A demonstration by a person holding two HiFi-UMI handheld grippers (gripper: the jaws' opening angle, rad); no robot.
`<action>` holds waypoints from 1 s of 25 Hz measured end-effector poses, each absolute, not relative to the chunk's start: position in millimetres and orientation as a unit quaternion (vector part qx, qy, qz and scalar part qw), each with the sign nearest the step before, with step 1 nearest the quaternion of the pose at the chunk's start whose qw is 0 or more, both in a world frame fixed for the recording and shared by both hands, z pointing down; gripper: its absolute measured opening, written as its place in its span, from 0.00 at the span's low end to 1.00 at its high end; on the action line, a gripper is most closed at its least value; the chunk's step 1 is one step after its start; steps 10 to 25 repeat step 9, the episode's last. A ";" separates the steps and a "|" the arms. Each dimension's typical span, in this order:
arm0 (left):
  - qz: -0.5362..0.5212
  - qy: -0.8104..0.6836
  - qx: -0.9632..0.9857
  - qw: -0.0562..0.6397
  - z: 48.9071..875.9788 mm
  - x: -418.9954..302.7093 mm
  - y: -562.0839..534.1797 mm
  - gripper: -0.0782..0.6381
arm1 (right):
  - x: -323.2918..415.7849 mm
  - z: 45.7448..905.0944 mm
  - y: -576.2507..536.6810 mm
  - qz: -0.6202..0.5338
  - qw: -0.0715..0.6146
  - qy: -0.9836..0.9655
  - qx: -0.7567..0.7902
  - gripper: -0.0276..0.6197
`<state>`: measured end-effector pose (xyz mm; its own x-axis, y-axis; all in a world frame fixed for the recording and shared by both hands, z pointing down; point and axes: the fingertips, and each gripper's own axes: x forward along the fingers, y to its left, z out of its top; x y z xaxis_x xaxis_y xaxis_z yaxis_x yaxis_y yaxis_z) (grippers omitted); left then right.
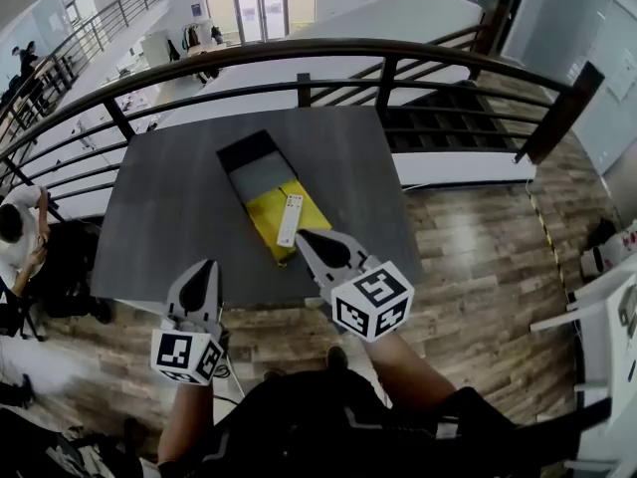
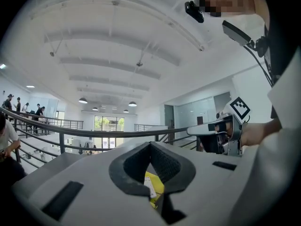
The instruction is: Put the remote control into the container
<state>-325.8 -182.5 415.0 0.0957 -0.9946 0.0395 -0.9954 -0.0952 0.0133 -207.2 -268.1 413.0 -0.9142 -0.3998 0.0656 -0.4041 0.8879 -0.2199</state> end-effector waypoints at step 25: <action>0.005 -0.671 0.741 0.020 418.3 -346.0 -164.7 0.12 | -222.3 414.6 -249.7 0.107 0.012 -0.970 0.217 0.05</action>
